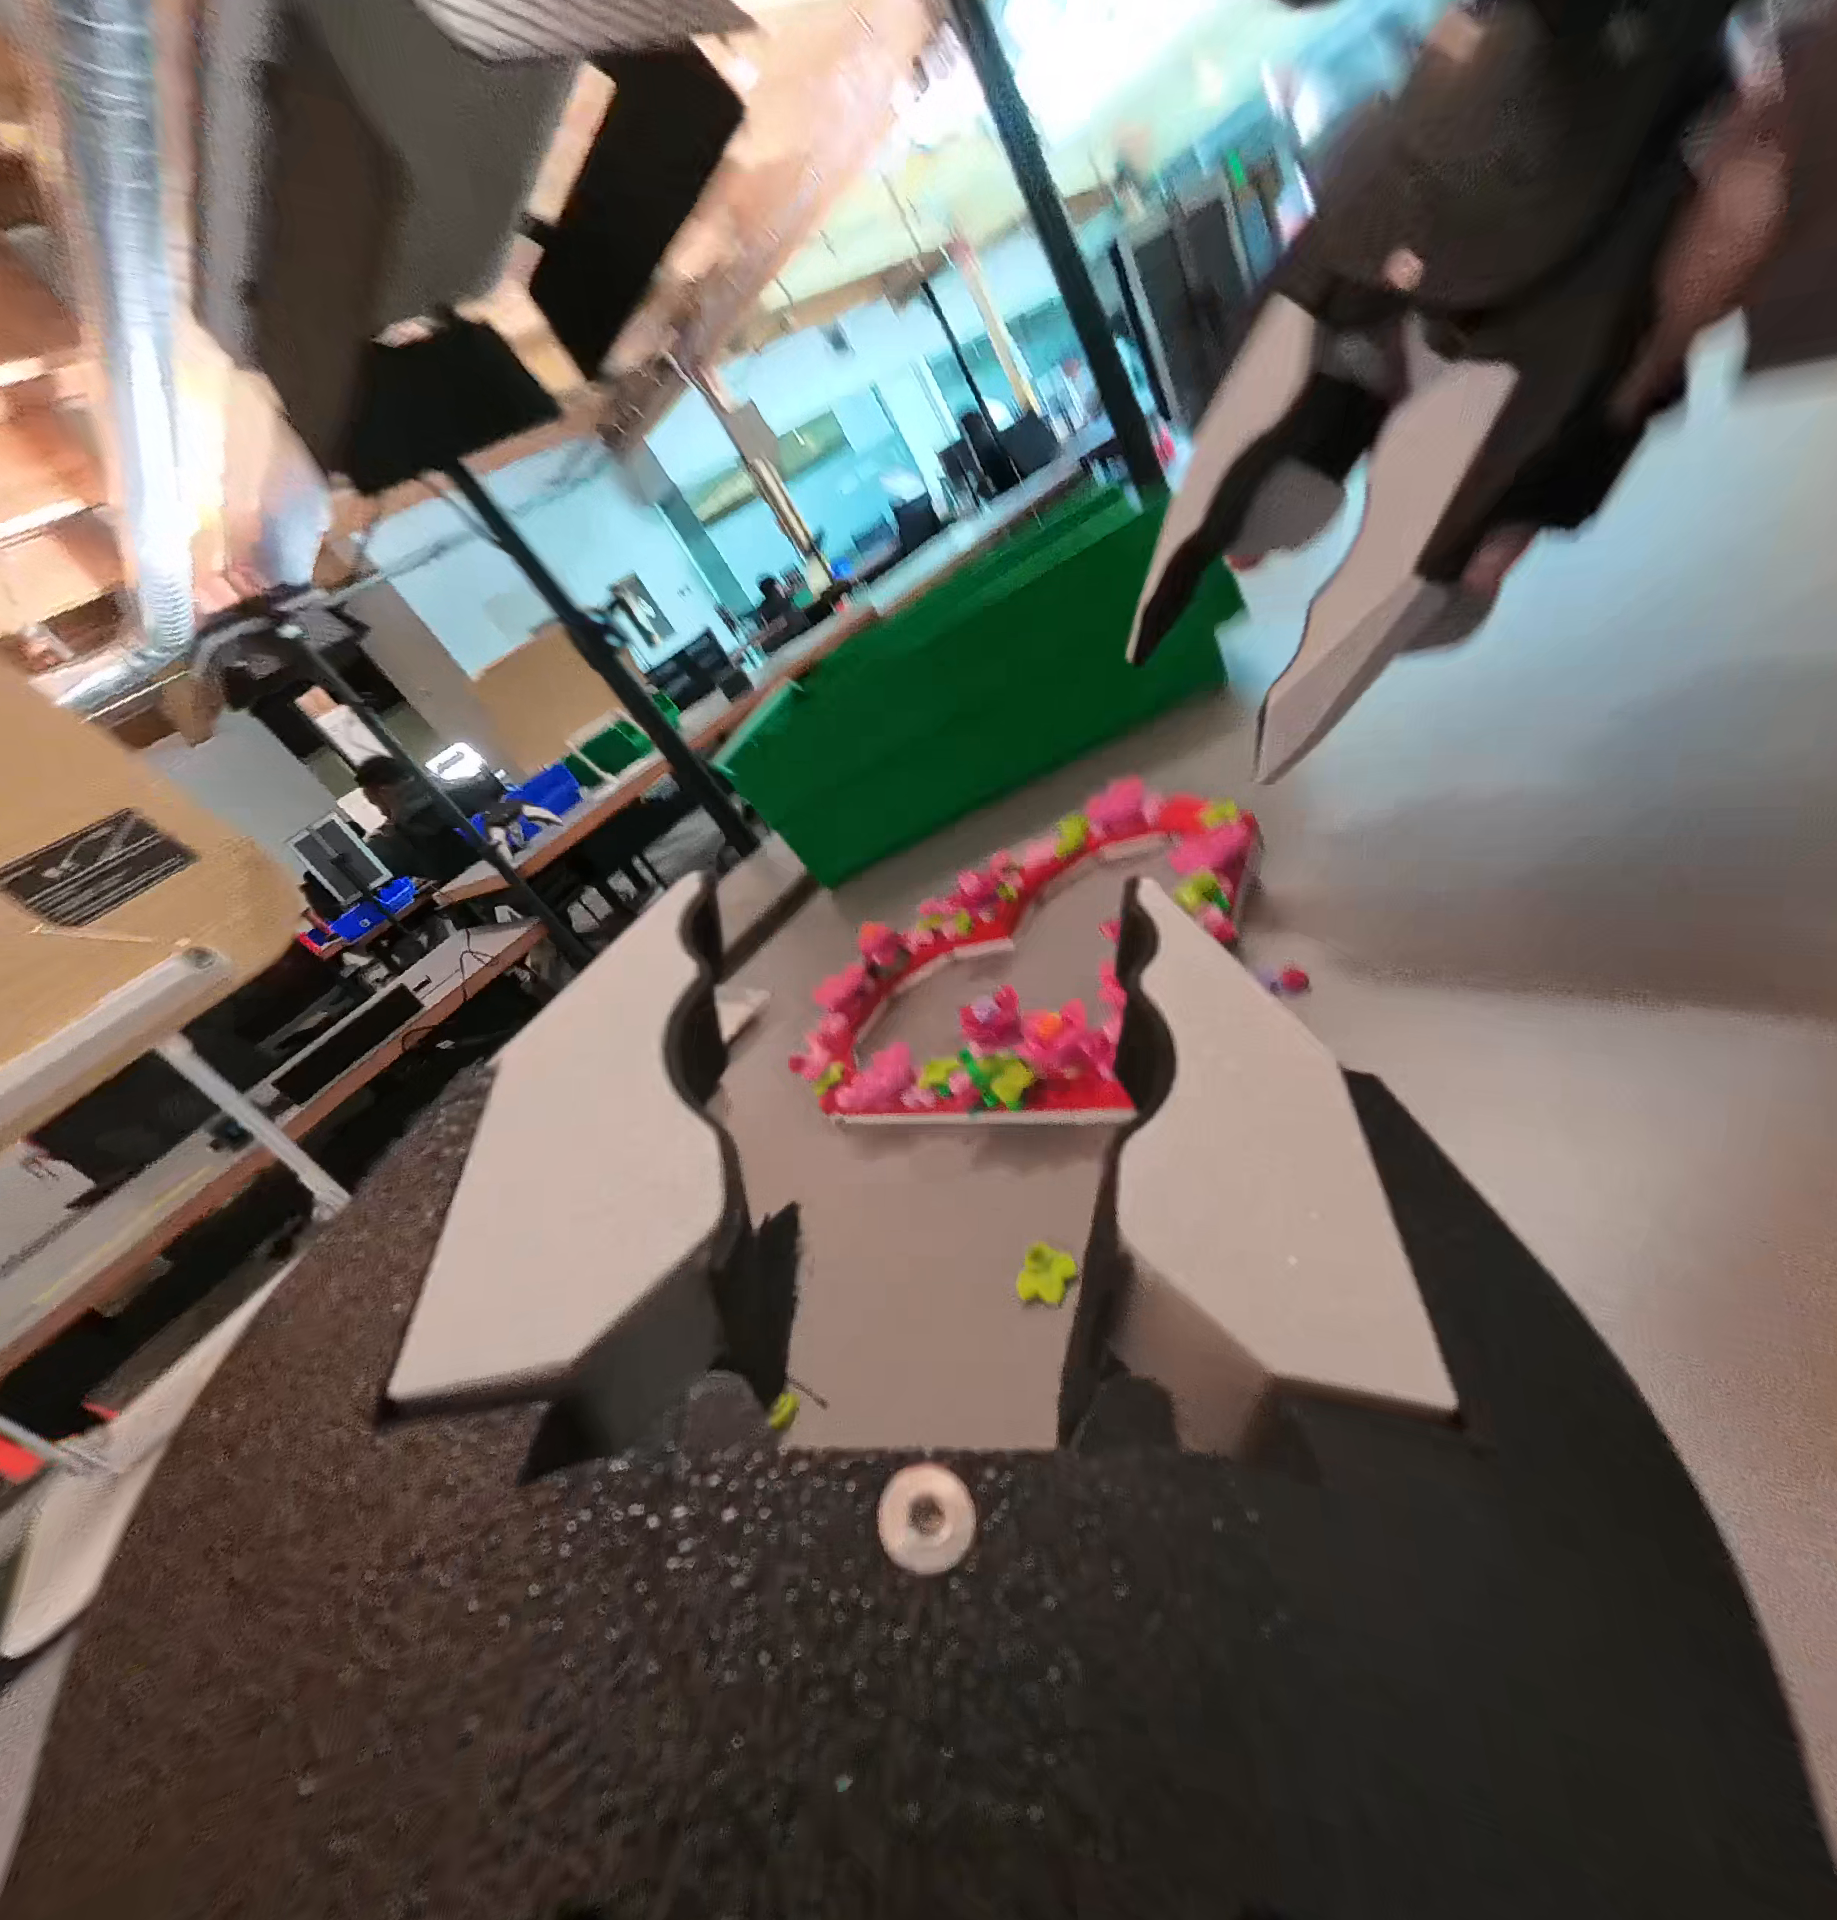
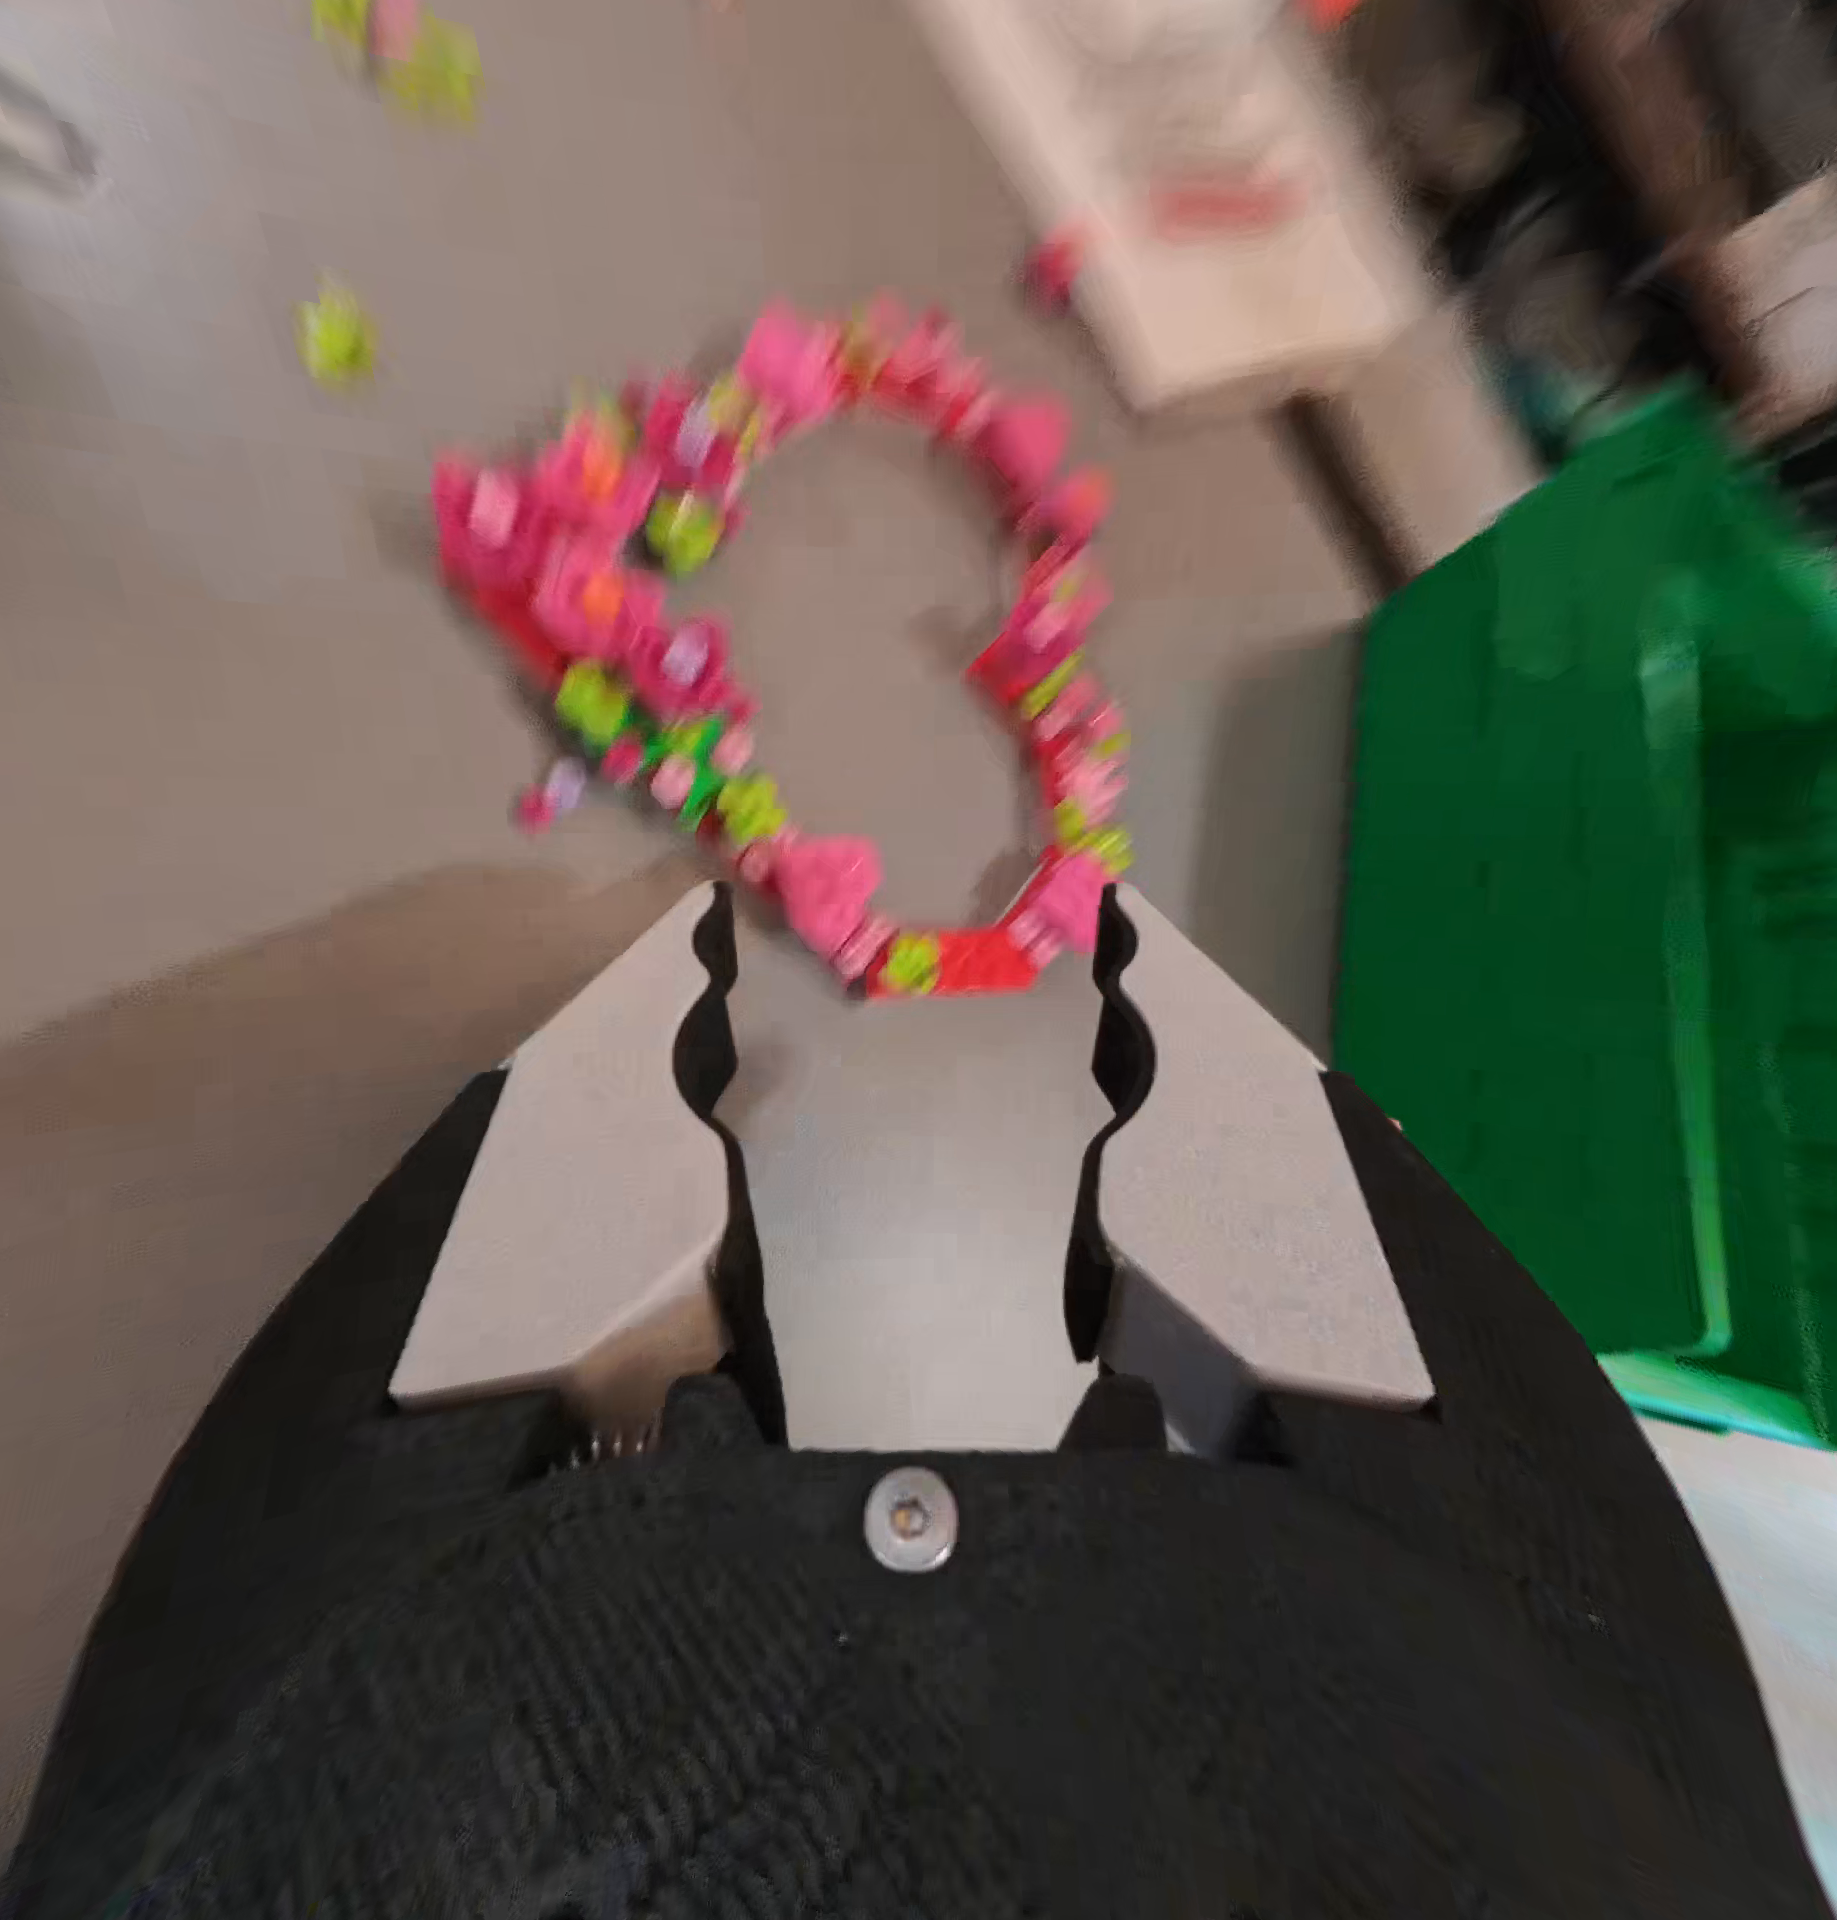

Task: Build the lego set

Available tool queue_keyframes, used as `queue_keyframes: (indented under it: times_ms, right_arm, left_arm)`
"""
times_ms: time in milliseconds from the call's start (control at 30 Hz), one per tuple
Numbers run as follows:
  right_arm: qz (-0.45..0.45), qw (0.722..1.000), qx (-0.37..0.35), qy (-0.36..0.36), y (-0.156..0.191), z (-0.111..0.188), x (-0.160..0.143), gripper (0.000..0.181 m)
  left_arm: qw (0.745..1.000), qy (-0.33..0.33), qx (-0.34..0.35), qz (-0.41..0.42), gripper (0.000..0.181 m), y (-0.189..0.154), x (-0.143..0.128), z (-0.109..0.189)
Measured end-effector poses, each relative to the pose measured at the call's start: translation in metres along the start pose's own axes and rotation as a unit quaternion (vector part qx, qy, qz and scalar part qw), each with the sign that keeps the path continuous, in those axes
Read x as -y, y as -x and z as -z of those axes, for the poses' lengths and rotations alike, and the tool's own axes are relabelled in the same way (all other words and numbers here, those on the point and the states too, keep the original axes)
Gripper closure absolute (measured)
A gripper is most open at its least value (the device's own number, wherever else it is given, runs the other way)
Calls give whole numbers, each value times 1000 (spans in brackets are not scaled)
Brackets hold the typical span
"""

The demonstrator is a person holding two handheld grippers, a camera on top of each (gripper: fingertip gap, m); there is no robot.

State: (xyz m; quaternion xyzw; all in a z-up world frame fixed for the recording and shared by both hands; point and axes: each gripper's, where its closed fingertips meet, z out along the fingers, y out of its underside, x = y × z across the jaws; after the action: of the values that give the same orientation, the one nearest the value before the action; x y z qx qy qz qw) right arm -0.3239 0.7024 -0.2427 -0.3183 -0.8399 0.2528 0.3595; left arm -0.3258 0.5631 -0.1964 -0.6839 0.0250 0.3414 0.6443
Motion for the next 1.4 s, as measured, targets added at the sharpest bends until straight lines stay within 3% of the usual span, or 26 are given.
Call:
queue_keyframes:
  times_ms: [33,100,167,233,300,400,500,800,1000,1400]
  right_arm:
    - [-29,995,-49,-84,-16,11,20,113]
    - [-101,947,-160,-260,-52,48,50,124]
    - [-139,875,-288,-363,-79,88,51,131]
    - [-156,826,-377,-388,-89,106,39,136]
    - [-160,813,-411,-379,-86,102,30,135]
    - [-188,806,-420,-372,-77,85,14,137]
    - [-184,795,-431,-384,-82,96,15,138]
    - [-151,822,-401,-375,-97,66,19,143]
    - [-117,839,-385,-365,-110,44,24,143]
    - [-99,847,-360,-377,-98,48,27,148]
  left_arm:
    - [999,-22,16,32,101,11,7,4]
    - [993,-58,45,90,93,33,15,13]
    - [986,-78,64,130,90,47,14,19]
    - [979,-96,77,162,88,59,13,24]
    - [971,-117,88,191,87,68,15,30]
    - [960,-138,85,230,85,76,18,35]
    - [954,-150,100,241,87,86,18,41]
    - [969,-131,105,181,97,80,17,38]
    - [972,-144,107,151,85,70,25,36]
    - [975,-153,89,135,93,62,29,37]
